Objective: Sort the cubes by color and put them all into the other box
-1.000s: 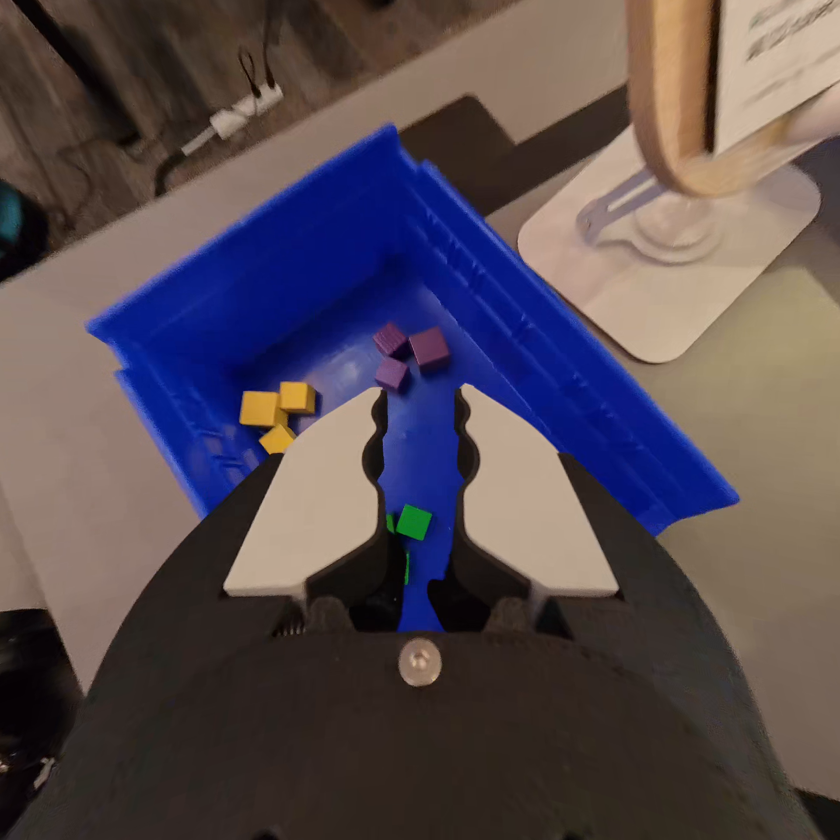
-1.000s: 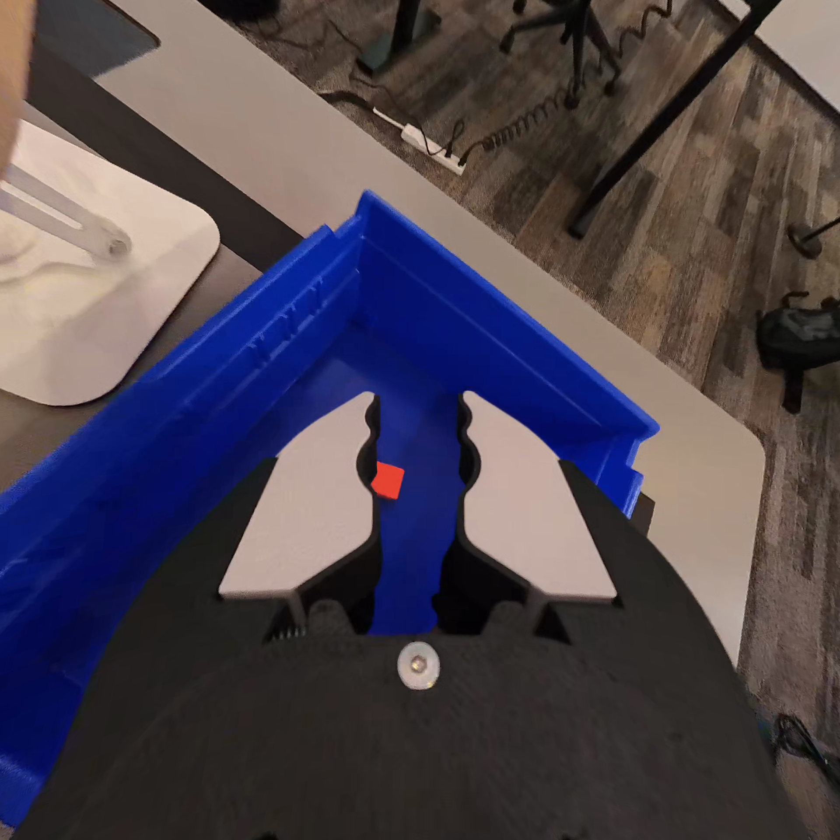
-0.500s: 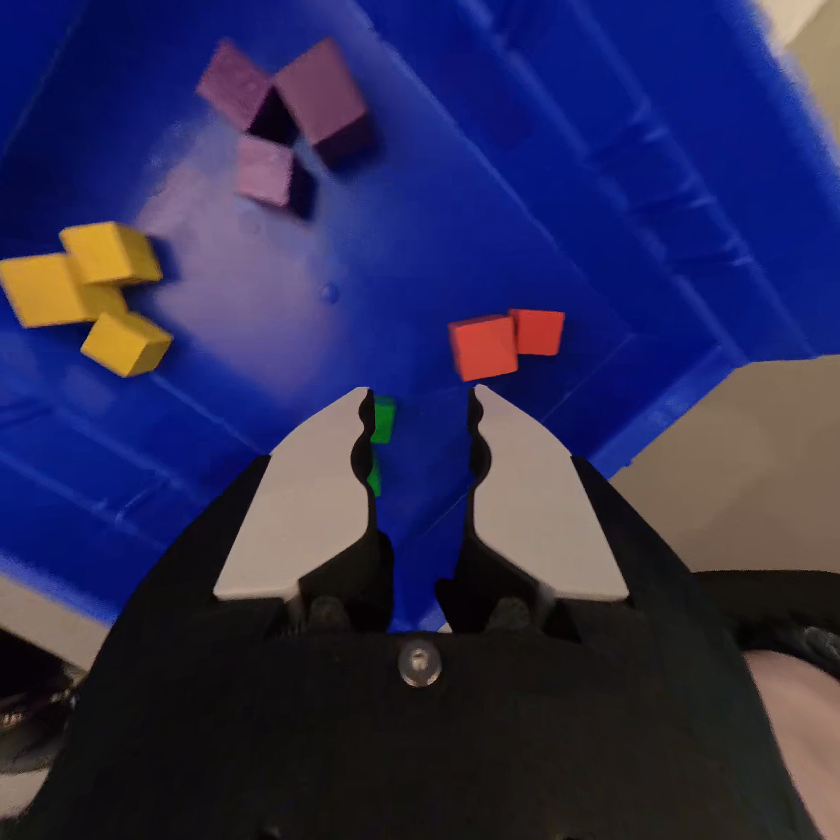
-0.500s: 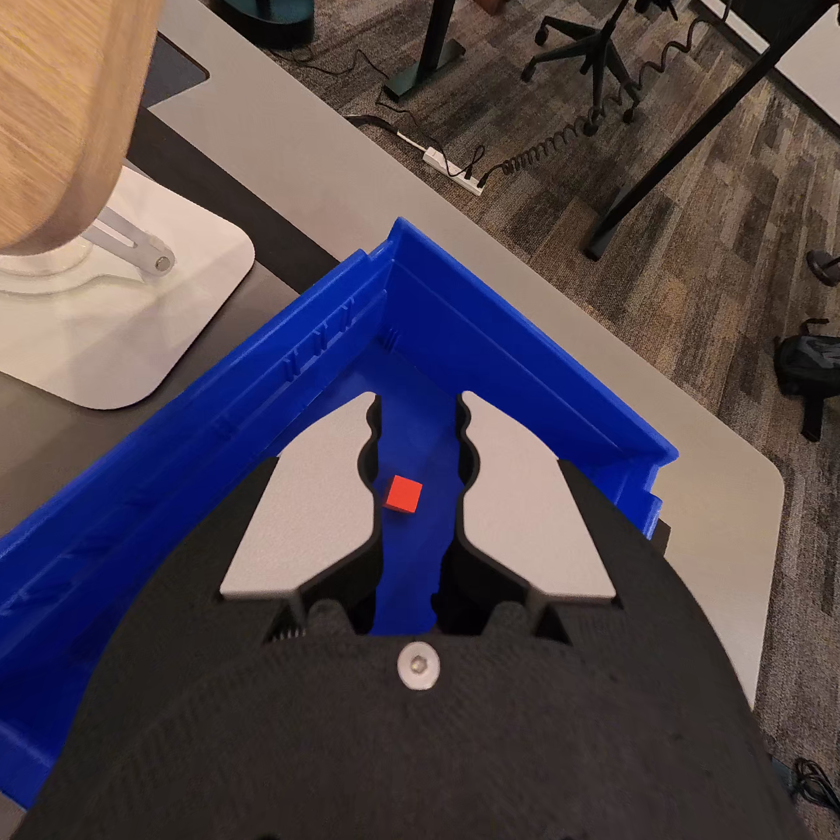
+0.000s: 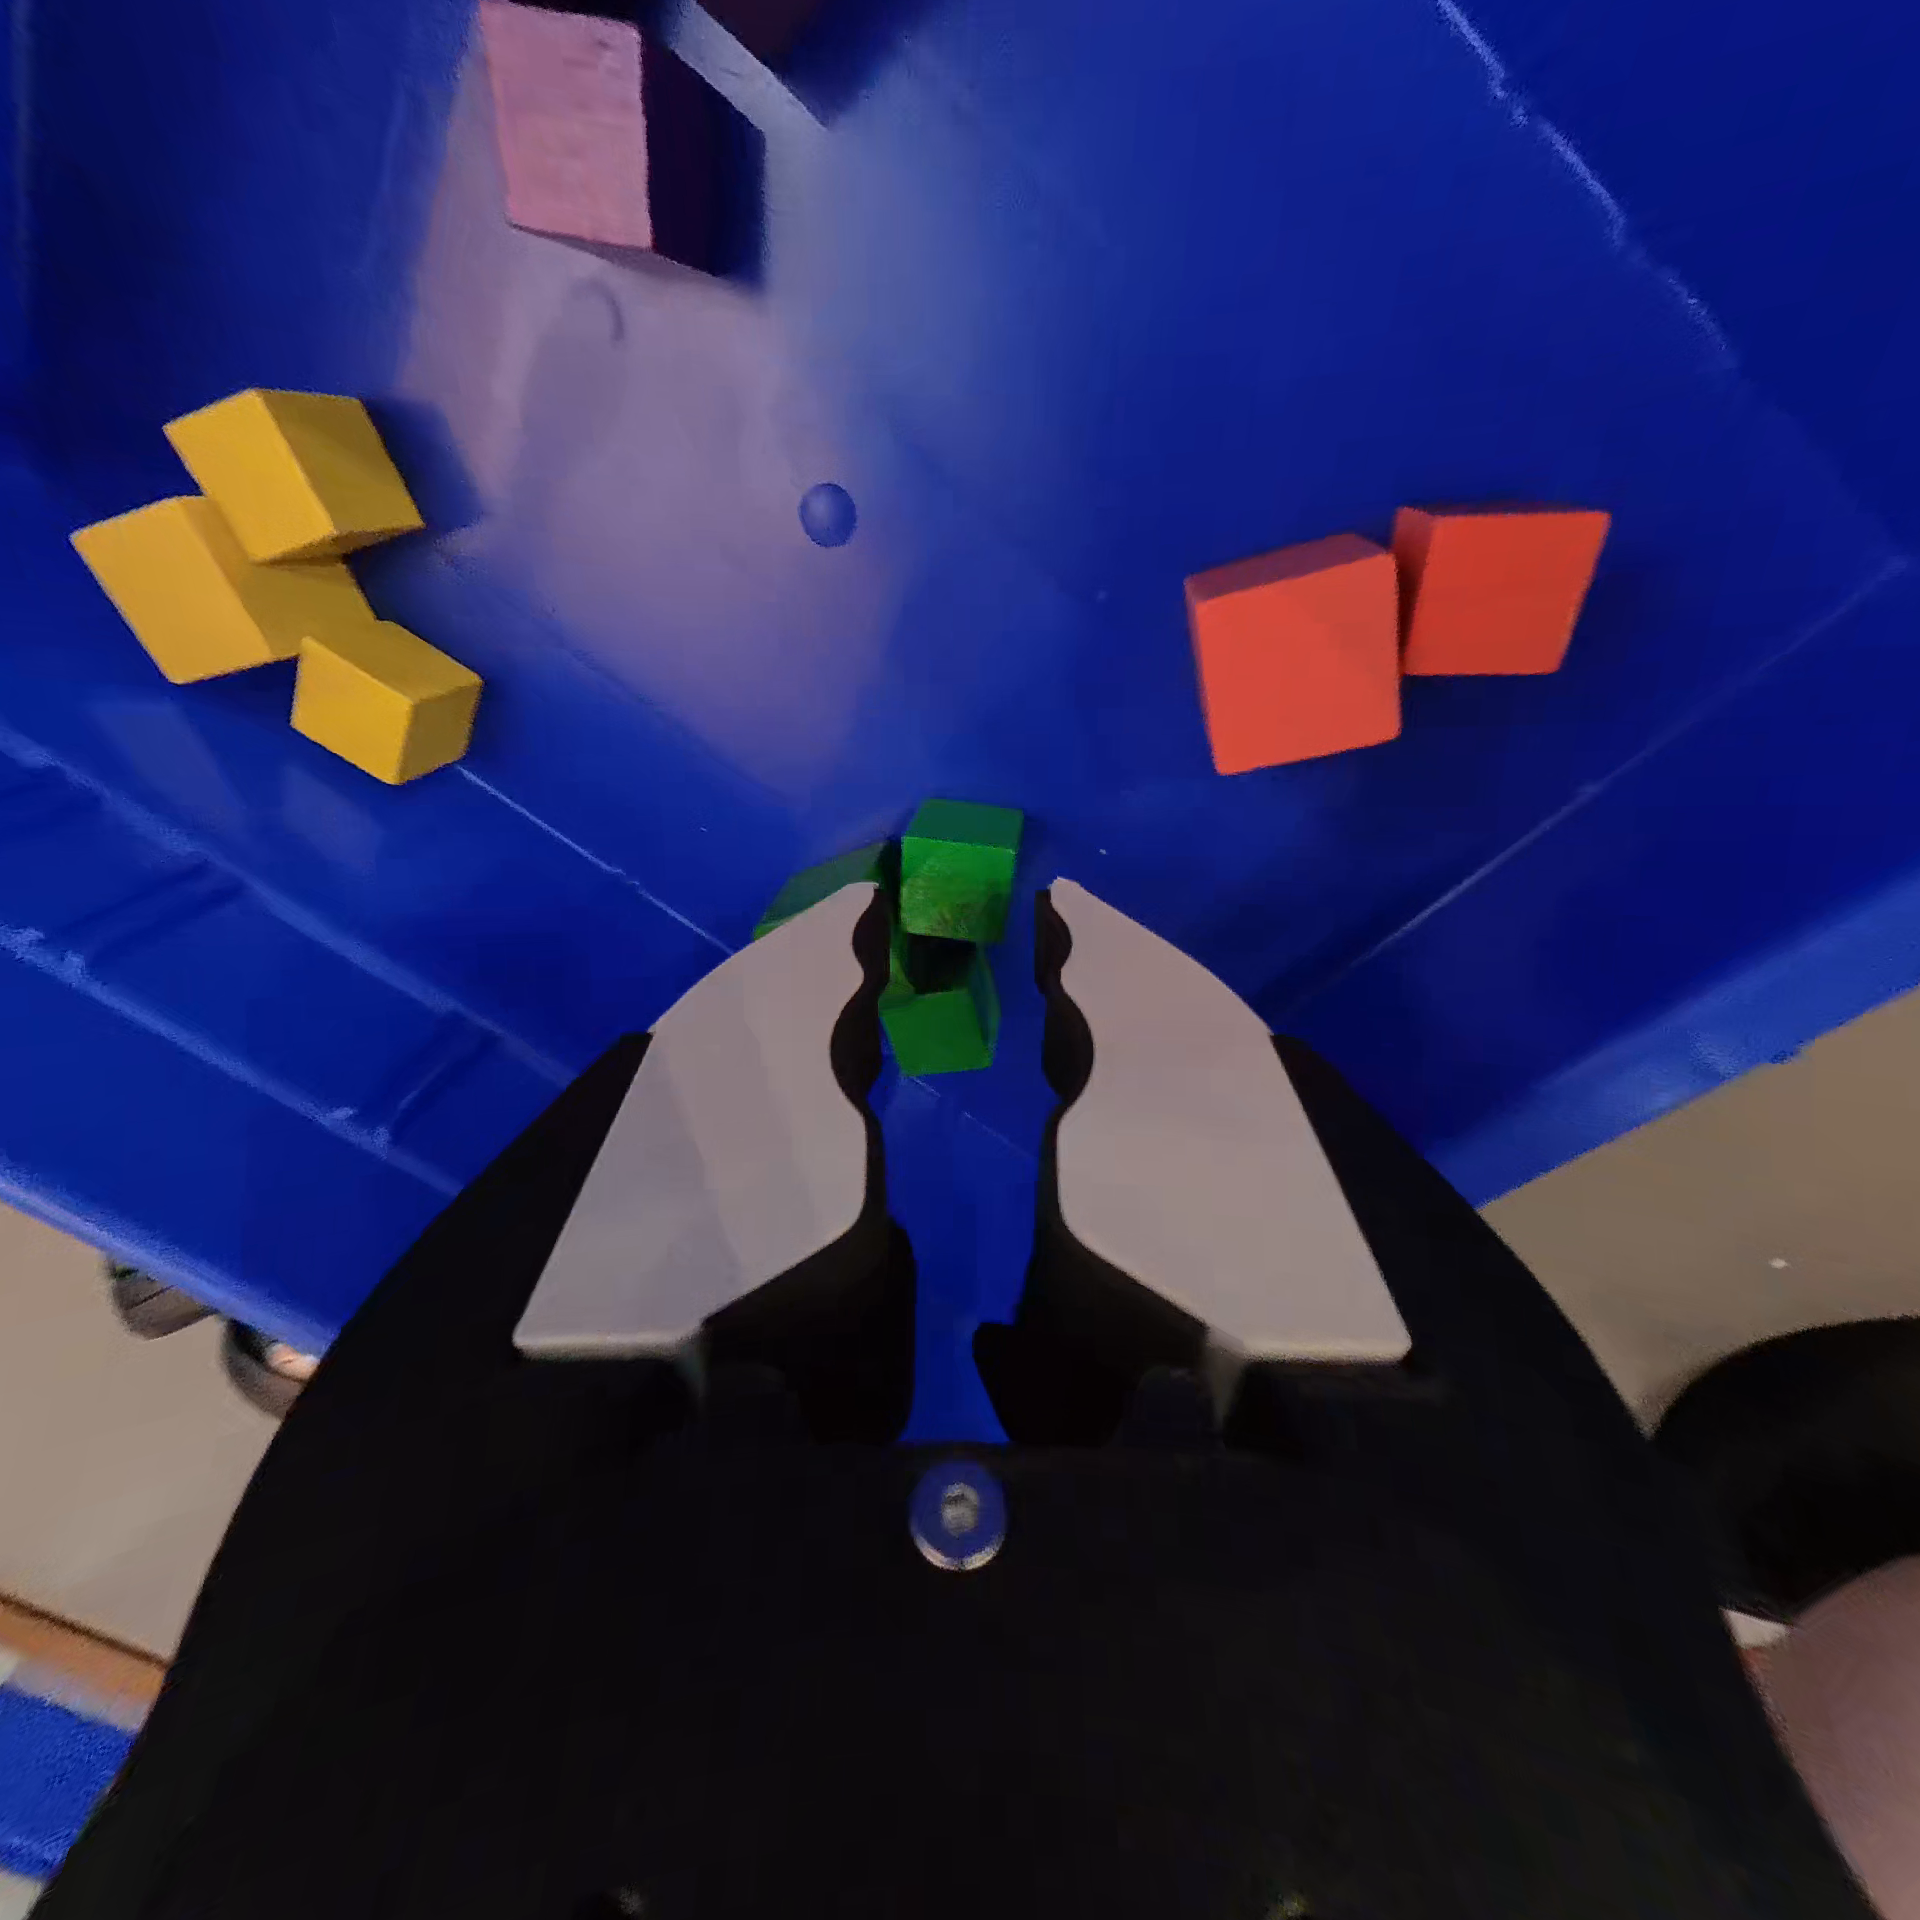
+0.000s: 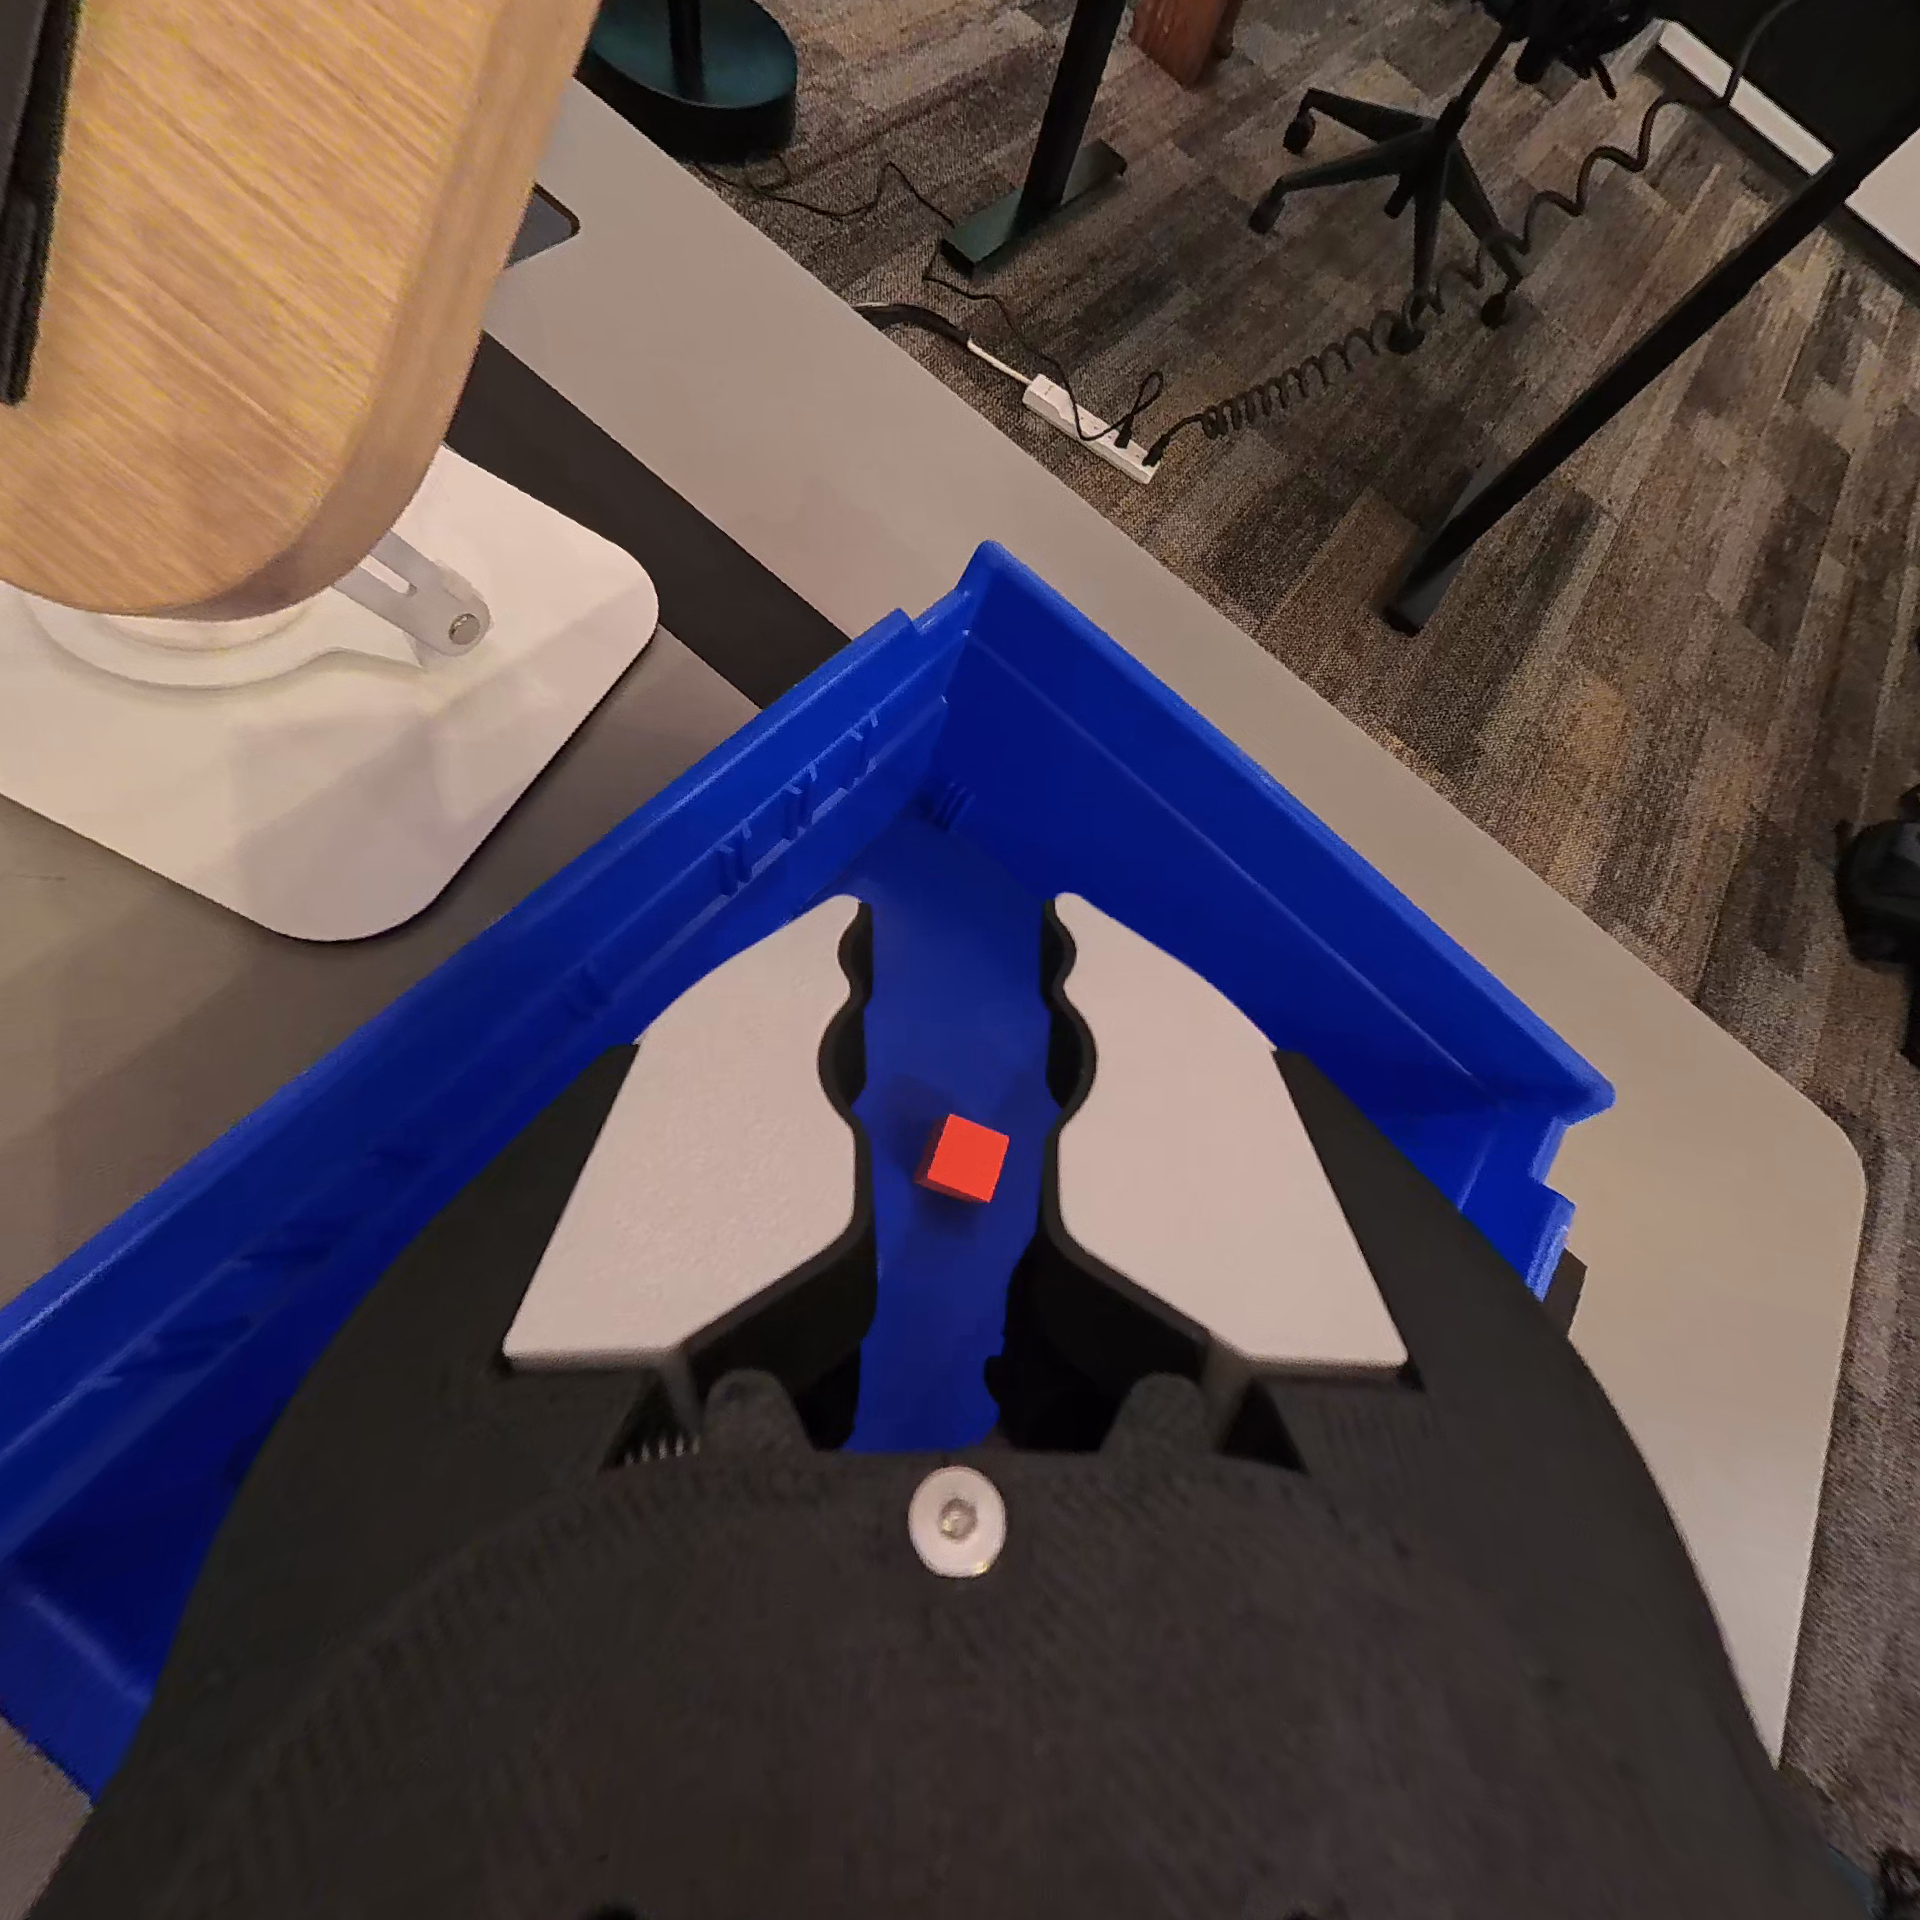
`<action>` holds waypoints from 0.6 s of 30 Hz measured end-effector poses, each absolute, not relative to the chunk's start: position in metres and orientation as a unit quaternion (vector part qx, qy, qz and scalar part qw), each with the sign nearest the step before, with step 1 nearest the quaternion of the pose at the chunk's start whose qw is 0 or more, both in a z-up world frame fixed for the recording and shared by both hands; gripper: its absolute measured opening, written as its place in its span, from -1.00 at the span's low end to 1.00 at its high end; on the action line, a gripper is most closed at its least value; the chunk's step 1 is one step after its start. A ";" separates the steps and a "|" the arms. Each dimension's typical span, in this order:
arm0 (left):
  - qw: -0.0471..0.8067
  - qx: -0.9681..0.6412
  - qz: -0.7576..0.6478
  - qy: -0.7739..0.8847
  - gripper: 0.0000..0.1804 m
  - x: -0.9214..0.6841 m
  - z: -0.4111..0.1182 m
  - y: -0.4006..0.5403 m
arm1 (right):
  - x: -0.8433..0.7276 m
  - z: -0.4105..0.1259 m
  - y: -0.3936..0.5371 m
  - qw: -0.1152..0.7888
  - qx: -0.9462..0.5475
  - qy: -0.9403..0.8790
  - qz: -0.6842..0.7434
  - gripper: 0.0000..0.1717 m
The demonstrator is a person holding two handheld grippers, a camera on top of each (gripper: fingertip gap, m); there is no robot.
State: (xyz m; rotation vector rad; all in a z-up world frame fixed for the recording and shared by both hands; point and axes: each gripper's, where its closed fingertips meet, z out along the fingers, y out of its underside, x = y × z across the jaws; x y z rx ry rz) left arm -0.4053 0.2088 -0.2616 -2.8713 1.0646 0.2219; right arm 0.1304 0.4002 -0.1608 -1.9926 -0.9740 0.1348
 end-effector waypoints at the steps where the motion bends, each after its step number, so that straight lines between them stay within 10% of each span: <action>1: 0.039 -0.932 0.083 0.351 -0.69 -0.406 -0.262 0.212 | 0.130 -0.160 0.400 0.446 -0.803 -0.393 0.058 -0.63; 18: 0.006 -0.936 0.103 0.337 -0.74 -0.413 -0.274 0.214 | 0.122 -0.139 0.394 0.473 -0.781 -0.398 0.087 -0.66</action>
